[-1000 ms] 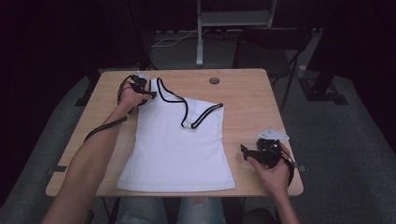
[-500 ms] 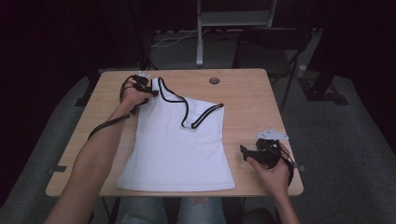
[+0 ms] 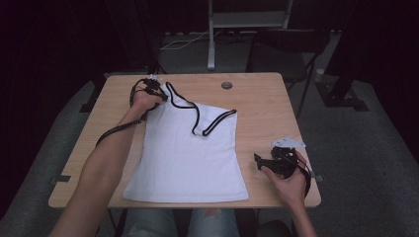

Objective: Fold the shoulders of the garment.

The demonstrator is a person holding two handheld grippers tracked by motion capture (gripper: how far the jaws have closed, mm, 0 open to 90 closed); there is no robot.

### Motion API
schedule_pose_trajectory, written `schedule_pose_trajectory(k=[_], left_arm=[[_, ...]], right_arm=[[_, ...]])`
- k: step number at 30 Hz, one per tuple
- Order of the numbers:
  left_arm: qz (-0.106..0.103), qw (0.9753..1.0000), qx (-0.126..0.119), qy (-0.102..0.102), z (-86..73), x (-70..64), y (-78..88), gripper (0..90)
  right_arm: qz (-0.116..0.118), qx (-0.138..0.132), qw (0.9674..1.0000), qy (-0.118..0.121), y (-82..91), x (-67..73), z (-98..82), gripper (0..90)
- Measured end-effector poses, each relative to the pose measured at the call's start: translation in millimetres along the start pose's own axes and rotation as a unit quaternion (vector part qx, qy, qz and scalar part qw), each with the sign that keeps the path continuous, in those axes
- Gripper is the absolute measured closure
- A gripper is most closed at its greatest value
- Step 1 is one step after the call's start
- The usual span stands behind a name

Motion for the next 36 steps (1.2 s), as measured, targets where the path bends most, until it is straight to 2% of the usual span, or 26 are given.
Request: schedule_pose_trajectory(k=[2, 11, 15, 19, 21, 23, 26, 30, 34, 36], left_arm=[[0.005, 0.9998, -0.017, -0.002, 3.0, -1.0, 5.4, 86.0], [-0.001, 0.9977, -0.058, -0.035, 8.7, -17.8, 36.8, 86.5], [0.001, 0.9962, -0.077, -0.041, 5.2, -26.6, 48.8, 86.6], [0.009, 0.9932, -0.104, -0.052, 0.6, -39.3, 59.9, 86.5], [0.022, 0.9917, -0.102, -0.075, -3.7, -43.6, 63.7, 86.5], [0.024, 0.9899, -0.108, -0.088, -9.1, -52.1, 67.3, 86.5], [0.025, 0.9883, -0.118, -0.094, -16.1, -62.8, 71.1, 86.4], [0.031, 0.9853, -0.125, -0.113, -22.4, -74.9, 73.9, 86.3], [0.032, 0.9827, -0.121, -0.137, -29.1, -84.4, 75.5, 86.1], [0.025, 0.9823, -0.119, -0.143, -33.0, -89.9, 76.0, 85.8]], right_arm=[[0.000, -0.001, 1.0000, -0.001, 0.2, -0.1, 0.2, 15.9], [-0.004, 0.001, 1.0000, 0.003, -0.4, 0.3, -0.4, 15.9], [-0.007, 0.001, 1.0000, 0.006, -0.4, 0.4, -0.5, 15.9], [-0.008, 0.003, 0.9999, 0.006, -0.8, 0.6, -0.7, 15.9], [-0.009, 0.002, 0.9999, 0.007, -0.8, 0.8, -0.8, 15.9], [-0.009, 0.003, 0.9999, 0.008, -0.7, 1.5, -1.0, 15.9], [-0.010, 0.004, 0.9999, 0.011, -1.4, 2.8, -1.4, 15.9], [-0.009, 0.007, 0.9999, 0.012, -2.1, 3.8, -1.6, 15.9], [-0.011, 0.007, 0.9998, 0.014, -2.2, 4.0, -1.8, 15.9], [-0.011, 0.007, 0.9998, 0.015, -2.4, 4.0, -1.7, 15.9]])
Point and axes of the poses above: each handheld gripper's, and its own axes: y roughly backward along the jaws, z roughly out of its top, x roughly to its left, the point moved 10 cm from there along -y, roughly forward along the jaws, and after that the axes turned 15 degrees about -y, right-handed, at the moved point
